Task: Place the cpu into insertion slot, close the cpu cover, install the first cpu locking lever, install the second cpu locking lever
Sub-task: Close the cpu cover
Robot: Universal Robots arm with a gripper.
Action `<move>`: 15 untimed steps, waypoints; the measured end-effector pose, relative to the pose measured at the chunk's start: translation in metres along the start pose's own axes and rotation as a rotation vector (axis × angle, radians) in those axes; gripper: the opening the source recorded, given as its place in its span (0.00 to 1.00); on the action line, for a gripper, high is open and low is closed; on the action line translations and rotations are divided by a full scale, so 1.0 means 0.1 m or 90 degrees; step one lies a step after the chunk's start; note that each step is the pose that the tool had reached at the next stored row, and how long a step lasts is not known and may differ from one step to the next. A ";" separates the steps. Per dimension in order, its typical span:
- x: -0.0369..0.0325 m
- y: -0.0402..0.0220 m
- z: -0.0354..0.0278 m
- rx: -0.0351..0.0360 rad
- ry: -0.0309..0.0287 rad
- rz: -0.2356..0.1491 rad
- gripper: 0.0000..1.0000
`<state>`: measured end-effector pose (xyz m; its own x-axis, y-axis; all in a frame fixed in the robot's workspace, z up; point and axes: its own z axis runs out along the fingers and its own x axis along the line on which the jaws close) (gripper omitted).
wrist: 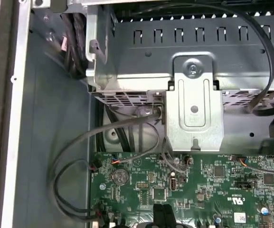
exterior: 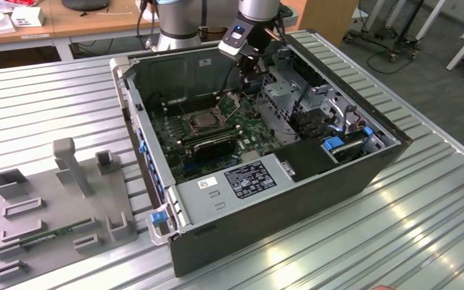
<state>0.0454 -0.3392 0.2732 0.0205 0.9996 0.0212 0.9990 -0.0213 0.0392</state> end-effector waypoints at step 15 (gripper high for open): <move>-0.001 0.006 0.096 0.0003 0.0004 0.000 0.11</move>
<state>0.0464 -0.3392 0.2636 0.0206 0.9996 0.0217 0.9990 -0.0214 0.0388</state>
